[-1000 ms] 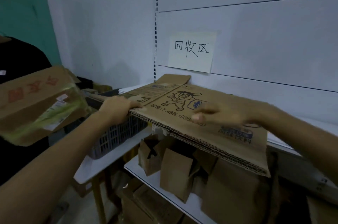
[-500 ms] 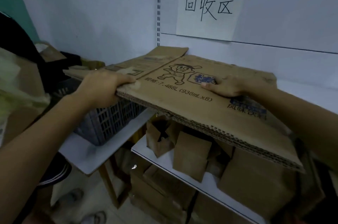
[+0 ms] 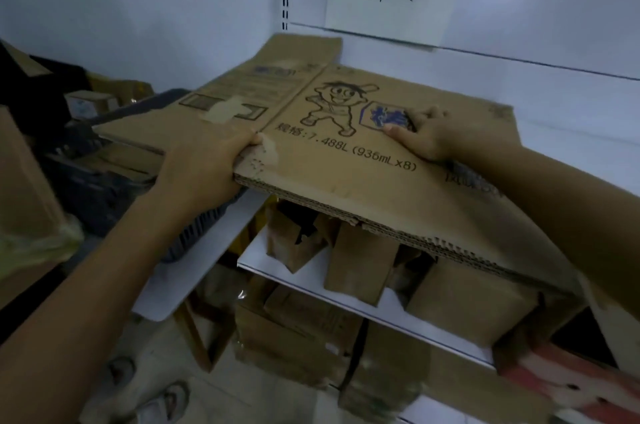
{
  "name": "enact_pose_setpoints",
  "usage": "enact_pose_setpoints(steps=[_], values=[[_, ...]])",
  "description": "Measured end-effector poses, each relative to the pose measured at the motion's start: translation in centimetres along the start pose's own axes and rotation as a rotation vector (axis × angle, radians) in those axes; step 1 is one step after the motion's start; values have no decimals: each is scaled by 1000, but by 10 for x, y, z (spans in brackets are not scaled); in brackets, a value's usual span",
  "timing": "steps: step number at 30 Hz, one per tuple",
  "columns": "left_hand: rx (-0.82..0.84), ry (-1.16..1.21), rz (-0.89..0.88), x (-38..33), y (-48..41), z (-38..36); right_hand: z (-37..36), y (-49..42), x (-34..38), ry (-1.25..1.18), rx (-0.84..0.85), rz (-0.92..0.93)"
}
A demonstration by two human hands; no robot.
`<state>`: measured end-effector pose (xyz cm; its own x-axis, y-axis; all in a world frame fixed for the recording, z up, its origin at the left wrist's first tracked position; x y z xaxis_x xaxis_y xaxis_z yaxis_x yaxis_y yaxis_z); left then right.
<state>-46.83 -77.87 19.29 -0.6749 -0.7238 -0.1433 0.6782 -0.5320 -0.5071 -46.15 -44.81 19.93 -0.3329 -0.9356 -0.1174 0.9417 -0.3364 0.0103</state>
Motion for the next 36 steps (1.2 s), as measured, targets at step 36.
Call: enact_pose_setpoints(steps=[36], values=[[-382, -296, -182, -223, 55, -8, 53, 200, -67, -774, -443, 452]])
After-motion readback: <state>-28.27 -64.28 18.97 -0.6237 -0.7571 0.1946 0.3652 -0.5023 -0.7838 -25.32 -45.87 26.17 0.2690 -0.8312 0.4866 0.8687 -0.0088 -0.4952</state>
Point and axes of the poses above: each hand's wrist, its own y-axis away from the middle knuckle, its own z-axis out of the back of the hand, x = y × z, the point moved 8 cm from there along -y, towards the middle knuckle, and after that the axes turned 4 degrees about y, right-handed, at the moved point
